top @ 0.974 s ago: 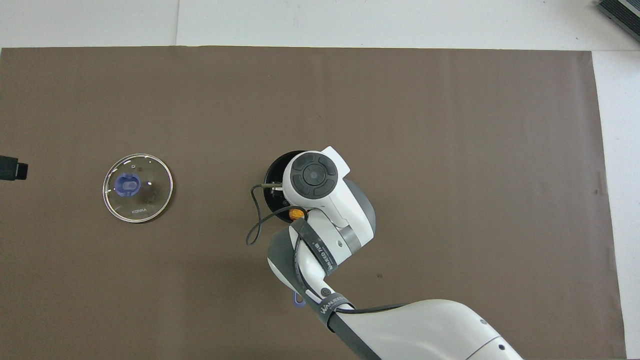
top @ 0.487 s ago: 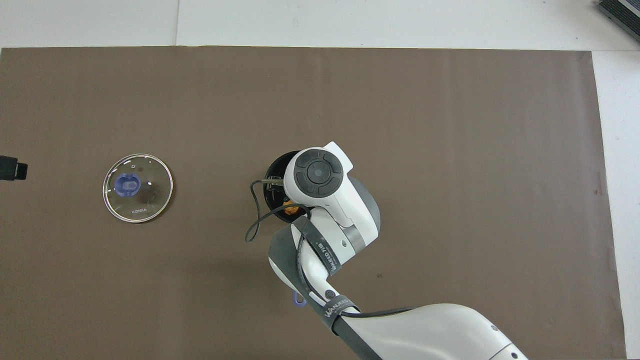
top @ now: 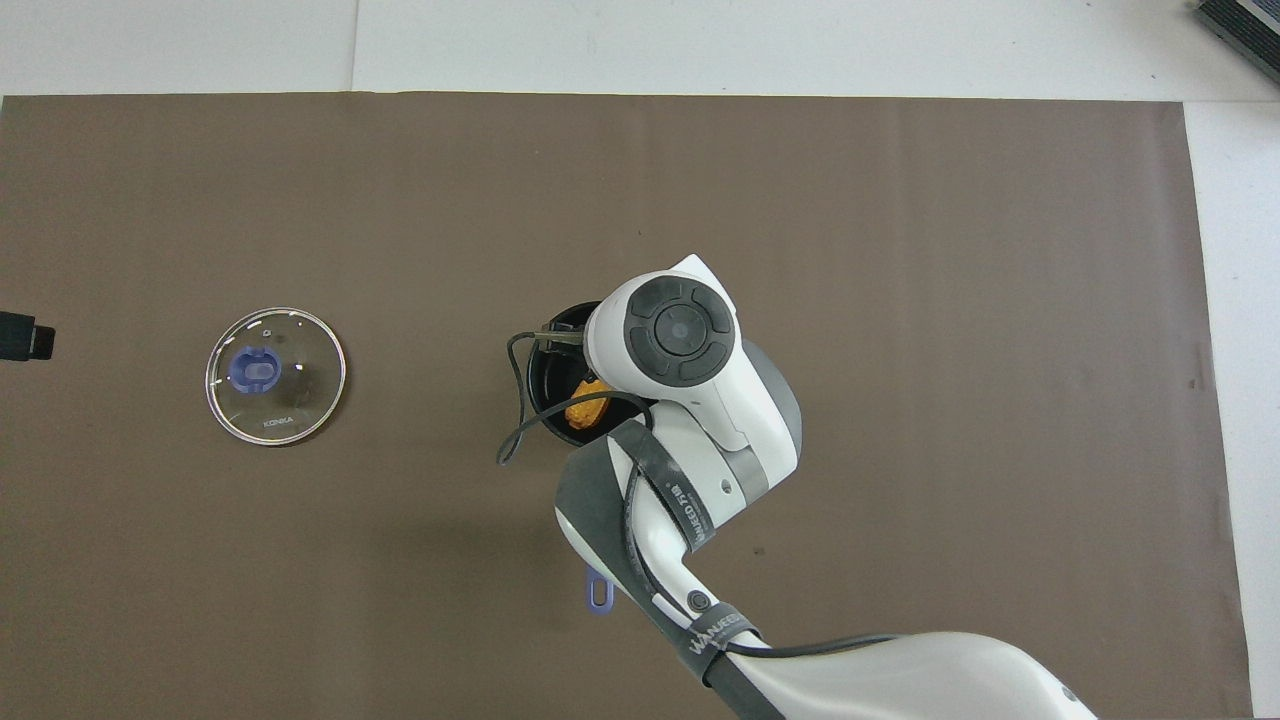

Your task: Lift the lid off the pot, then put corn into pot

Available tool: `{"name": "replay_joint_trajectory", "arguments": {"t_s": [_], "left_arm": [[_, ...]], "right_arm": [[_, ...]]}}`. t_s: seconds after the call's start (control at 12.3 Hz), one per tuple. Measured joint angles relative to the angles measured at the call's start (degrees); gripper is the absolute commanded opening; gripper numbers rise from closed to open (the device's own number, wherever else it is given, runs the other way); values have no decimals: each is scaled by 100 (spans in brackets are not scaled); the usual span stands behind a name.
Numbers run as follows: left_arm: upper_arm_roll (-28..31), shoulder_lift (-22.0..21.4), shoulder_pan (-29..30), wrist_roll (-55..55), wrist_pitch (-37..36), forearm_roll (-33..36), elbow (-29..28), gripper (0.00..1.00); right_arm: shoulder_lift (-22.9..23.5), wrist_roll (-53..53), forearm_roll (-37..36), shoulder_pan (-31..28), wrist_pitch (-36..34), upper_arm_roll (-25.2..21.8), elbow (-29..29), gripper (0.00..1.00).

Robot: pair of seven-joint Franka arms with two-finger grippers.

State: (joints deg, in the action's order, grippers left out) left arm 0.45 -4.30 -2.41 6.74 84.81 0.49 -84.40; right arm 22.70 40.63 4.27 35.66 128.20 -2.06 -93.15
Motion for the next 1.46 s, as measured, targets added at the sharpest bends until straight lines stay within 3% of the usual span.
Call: {"name": "replay_joint_trajectory", "arguments": {"t_s": [0.57, 0.97, 1.46], "left_arm": [[2, 15, 0, 0, -113, 2, 0, 100], [3, 77, 0, 0, -252, 2, 27, 100], [-1, 83, 0, 0, -268, 2, 79, 100]], "right_arm": [[-1250, -543, -370, -866, -1077, -11, 15, 100], [-2007, -1512, -431, -1617, -2064, -25, 24, 100], [-2567, -2221, -433, -2349, -3006, -35, 53, 100]]}}
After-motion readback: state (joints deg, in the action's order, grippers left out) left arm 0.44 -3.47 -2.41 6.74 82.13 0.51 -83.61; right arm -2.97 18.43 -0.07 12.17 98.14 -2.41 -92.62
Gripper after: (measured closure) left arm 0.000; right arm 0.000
